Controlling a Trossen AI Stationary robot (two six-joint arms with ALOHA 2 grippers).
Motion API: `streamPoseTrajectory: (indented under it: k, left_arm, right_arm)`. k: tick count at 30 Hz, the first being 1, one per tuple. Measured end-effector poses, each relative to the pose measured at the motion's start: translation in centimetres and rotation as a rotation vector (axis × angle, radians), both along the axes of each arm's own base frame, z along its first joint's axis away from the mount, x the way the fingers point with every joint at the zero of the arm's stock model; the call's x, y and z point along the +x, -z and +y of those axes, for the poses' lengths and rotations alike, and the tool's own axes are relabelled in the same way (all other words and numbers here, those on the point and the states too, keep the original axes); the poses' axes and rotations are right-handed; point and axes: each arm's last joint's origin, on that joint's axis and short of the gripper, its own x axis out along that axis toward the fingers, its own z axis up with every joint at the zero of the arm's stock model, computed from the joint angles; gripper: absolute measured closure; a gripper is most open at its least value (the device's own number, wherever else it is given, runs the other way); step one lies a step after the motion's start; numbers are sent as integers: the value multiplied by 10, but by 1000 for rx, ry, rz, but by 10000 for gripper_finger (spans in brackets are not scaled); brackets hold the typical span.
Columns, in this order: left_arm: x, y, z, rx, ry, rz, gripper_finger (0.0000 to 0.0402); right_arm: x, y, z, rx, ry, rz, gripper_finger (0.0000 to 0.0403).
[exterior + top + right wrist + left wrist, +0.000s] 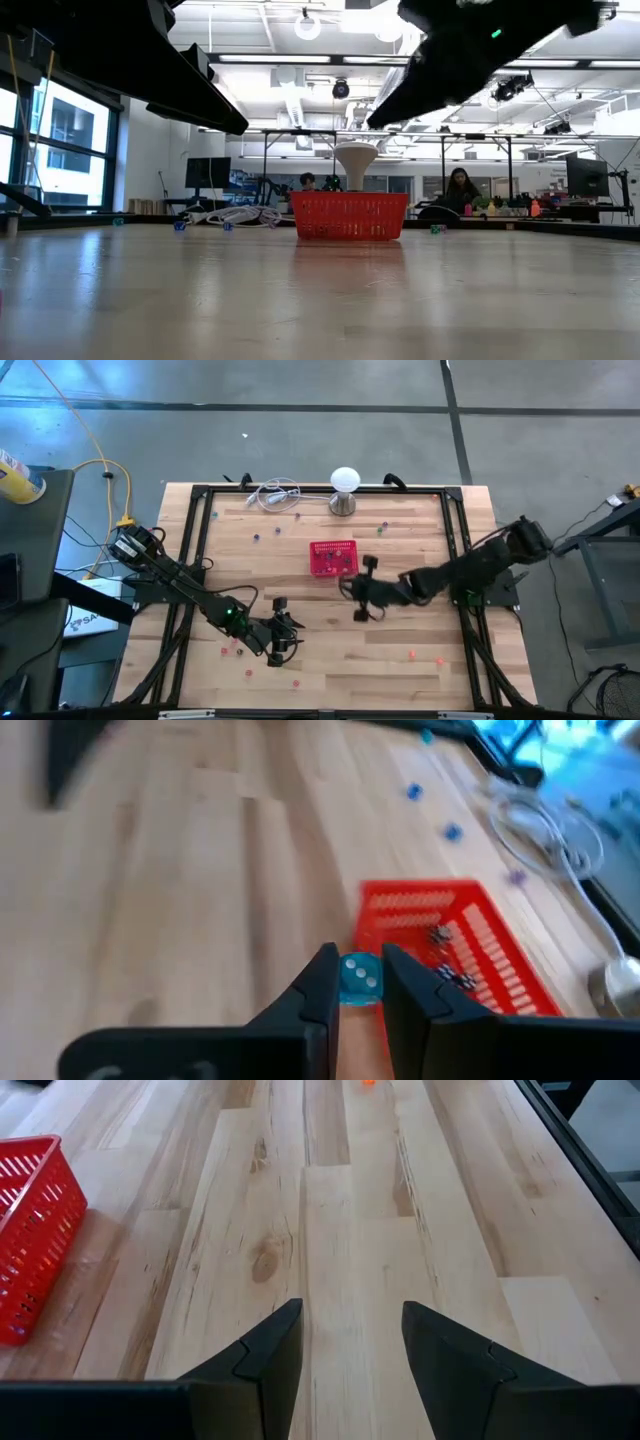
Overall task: Pick & Place Dice
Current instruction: Put the bottom light blue dice into the bin, then put the green dice into the bin
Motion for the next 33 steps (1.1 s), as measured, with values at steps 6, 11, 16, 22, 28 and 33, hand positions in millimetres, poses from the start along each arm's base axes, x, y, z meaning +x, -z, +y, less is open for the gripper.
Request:
streamPoseTrajectory:
  k: [6, 11, 16, 22, 28, 33]
  left_arm:
    - [0, 0, 0, 3, 0, 4, 237]
    - [-1, 2, 0, 12, 0, 17, 237]
    - [-1, 2, 1, 14, 1, 21, 237]
    - [-1, 2, 1, 15, 1, 23, 237]
    - [-1, 2, 1, 16, 1, 25, 237]
    - [-2, 2, 1, 18, 1, 27, 237]
  right_arm:
    - [11, 16, -39, 29, 134, 45, 339]
    - [14, 19, -58, 94, 203, 29, 289]
    - [14, 19, -68, 125, 258, 12, 241]
    - [9, 16, -71, 44, 341, 21, 210]
    - [-13, -6, -79, 99, 546, -21, 211]
    - [-39, -3, -85, 254, 699, 89, 220]
